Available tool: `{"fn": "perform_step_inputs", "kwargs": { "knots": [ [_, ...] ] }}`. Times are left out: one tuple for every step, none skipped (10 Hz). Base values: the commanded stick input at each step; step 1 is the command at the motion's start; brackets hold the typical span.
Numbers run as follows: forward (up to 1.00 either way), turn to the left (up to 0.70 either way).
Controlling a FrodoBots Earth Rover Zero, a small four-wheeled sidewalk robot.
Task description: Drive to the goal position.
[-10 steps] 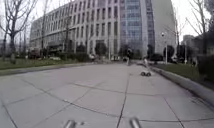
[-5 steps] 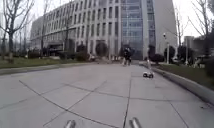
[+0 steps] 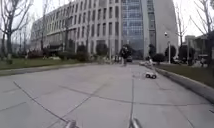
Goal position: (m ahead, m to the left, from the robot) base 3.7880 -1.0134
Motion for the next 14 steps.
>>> {"fn": "perform_step_inputs", "kwargs": {
  "knots": [
    [0.45, 0.0],
    [0.45, 0.0],
    [0.45, -0.04],
    [0.45, -0.19],
    [0.45, -0.25],
    [0.45, -0.27],
    [0.45, -0.01],
    [0.45, -0.1],
    [0.45, -0.21],
    [0.45, -0.27],
    [0.45, -0.27],
    [0.45, -0.27],
    [0.45, -0.27],
    [0.45, -0.27]
  ]
}}
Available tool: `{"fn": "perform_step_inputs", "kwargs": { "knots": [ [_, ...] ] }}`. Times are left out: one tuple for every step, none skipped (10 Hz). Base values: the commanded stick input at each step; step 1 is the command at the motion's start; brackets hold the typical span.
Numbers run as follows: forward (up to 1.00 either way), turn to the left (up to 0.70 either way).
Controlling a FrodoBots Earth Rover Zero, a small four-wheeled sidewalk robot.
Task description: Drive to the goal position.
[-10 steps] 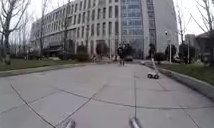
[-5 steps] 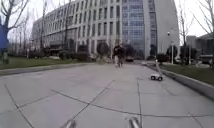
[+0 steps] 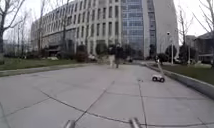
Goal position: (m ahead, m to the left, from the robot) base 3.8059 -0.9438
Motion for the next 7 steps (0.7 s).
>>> {"fn": "perform_step_inputs", "kwargs": {
  "knots": [
    [0.45, -0.27],
    [0.45, -0.27],
    [0.45, -0.27],
    [0.45, -0.27],
    [0.45, -0.27],
    [0.45, -0.27],
    [0.45, -0.27]
  ]
}}
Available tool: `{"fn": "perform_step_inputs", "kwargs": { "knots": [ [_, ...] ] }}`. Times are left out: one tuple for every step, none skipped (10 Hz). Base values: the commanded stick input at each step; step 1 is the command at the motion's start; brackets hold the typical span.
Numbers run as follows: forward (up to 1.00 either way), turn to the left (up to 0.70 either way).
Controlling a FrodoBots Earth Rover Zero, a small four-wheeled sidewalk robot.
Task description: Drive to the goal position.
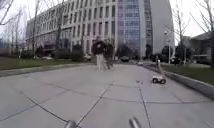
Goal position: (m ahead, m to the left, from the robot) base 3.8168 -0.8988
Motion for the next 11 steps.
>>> {"fn": "perform_step_inputs", "kwargs": {
  "knots": [
    [0.45, -0.27],
    [0.45, -0.27],
    [0.45, -0.27],
    [0.45, -0.27],
    [0.45, -0.27],
    [0.45, -0.27],
    [0.45, -0.27],
    [0.45, -0.27],
    [0.45, -0.27],
    [0.45, -0.27],
    [0.45, -0.27]
  ]
}}
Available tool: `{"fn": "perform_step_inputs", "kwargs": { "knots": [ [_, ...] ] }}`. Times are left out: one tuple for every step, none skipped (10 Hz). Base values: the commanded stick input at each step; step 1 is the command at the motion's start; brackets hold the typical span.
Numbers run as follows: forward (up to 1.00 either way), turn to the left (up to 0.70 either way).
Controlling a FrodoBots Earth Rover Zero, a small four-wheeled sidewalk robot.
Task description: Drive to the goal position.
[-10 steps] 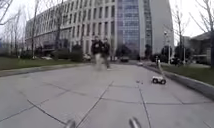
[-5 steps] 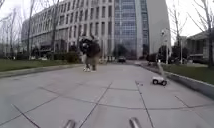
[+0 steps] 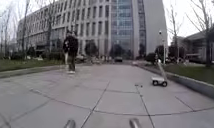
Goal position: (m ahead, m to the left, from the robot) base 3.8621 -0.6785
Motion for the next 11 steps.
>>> {"fn": "perform_step_inputs", "kwargs": {
  "knots": [
    [0.45, -0.27],
    [0.45, -0.27],
    [0.45, -0.27],
    [0.45, -0.27],
    [0.53, -0.23],
    [0.69, -0.14],
    [0.7, -0.14],
    [0.7, -0.14],
    [0.7, -0.14],
    [0.7, -0.14],
    [0.7, -0.14]
  ]
}}
